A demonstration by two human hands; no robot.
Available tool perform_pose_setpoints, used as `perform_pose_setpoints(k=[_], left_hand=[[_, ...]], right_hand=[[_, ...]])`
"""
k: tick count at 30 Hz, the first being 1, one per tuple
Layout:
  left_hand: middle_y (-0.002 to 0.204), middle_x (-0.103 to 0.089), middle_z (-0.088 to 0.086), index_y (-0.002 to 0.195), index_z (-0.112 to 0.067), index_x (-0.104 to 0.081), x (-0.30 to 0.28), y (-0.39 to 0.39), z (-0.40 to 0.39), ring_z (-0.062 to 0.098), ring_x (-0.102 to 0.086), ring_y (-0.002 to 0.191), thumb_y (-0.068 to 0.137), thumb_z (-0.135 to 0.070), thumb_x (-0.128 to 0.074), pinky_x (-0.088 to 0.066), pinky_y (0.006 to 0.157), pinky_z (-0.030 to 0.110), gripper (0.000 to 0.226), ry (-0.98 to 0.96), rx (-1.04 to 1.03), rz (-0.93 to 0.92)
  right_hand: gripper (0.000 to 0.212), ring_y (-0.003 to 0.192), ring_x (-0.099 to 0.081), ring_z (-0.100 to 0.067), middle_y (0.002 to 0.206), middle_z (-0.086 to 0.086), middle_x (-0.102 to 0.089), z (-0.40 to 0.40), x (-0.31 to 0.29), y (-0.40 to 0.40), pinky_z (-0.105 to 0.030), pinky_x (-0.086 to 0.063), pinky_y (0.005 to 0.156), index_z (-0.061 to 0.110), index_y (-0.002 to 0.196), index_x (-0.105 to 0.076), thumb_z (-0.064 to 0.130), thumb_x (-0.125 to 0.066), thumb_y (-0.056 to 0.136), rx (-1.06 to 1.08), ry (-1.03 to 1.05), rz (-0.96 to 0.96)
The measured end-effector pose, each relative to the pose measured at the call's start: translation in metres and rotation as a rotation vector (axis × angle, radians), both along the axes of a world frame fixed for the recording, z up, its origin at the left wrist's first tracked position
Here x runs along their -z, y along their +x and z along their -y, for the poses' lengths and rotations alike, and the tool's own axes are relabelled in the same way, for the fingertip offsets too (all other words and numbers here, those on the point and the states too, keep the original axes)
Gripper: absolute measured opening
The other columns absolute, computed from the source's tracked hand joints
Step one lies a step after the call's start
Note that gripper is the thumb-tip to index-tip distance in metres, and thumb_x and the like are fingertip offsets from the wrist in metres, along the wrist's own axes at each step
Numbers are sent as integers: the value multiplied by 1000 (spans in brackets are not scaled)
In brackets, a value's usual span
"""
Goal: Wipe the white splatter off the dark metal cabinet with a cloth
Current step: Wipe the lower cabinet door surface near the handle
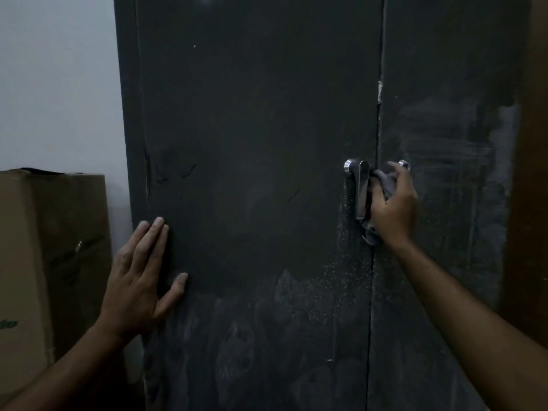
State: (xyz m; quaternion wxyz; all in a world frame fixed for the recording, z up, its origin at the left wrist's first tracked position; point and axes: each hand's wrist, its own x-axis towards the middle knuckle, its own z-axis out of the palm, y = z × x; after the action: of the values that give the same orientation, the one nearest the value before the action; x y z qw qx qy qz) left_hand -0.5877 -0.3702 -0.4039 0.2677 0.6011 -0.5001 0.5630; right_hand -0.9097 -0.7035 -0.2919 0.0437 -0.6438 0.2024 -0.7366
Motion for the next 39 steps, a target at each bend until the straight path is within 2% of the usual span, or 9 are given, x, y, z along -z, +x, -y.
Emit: perform_pose_setpoints(k=[4,9,14,19,28,31,34,37,39], left_hand=[[168,-28,20,156,7,-37,0,1,1,38,-26,156,94,-48,-54,-30,122,51,84,-10,0,2],[168,-29,19,155,6,-38,1,0,2,38,-26,156,94,-47,-54,-25,125,47,83,-24,9,-10],[168,-28,20,157,5,-36,0,-1,0,36,-23,158,95,-49,-52,-21,128,44,83,-7,6,-11],[168,-29,20,157,5,-36,0,-1,-1,37,-24,157,94,-49,-52,-23,126,46,84,-12,-10,-12],[168,-27,20,157,5,-36,1,-2,1,36,-22,158,94,-49,-53,-22,126,44,84,-15,-16,-20],[169,-26,20,157,5,-35,0,-1,0,37,-22,158,95,-49,-52,-20,127,41,84,-9,-23,-13],[168,-26,20,157,4,-34,0,-2,-1,36,-22,158,95,-50,-51,-17,128,38,84,-6,-32,-23],[169,-26,20,158,4,-34,0,-3,-1,35,-21,159,95,-50,-50,-17,128,38,84,-6,-33,-25],[168,-27,20,158,4,-34,0,-4,-1,34,-20,159,95,-50,-50,-15,129,37,84,-4,-27,-30]], right_hand=[[29,112,-52,-29,120,-11,-63,18,-24,15,-26,-46,96,9,127,-66,20,-59,100,131,-161,-8],[51,120,-48,-44,146,-22,-46,39,73,10,-49,-40,98,5,145,-55,27,-56,99,317,-310,-318],[50,107,-48,-39,146,-12,-51,51,66,-16,-50,-44,82,13,152,-47,21,-54,102,368,-403,-450],[56,116,-50,-32,137,-10,-61,44,-2,-4,-45,-44,99,18,152,-48,9,-60,98,122,-192,-230],[45,113,-49,-39,133,-18,-49,12,152,-16,-51,-52,87,5,135,-66,4,-66,91,150,-175,-369],[40,116,-55,-30,130,-15,-58,-13,132,8,-27,-47,94,6,135,-65,3,-69,95,63,-44,-261],[32,105,-60,-20,122,-13,-63,-39,95,35,-6,-46,81,11,124,-63,15,-73,94,-101,297,141],[37,109,-53,-16,133,-11,-52,-53,85,45,-29,-57,92,15,126,-64,22,-77,91,-115,442,316],[50,132,-44,-25,157,-12,-39,-64,108,57,-38,-46,109,14,141,-59,35,-70,97,1,361,151]])
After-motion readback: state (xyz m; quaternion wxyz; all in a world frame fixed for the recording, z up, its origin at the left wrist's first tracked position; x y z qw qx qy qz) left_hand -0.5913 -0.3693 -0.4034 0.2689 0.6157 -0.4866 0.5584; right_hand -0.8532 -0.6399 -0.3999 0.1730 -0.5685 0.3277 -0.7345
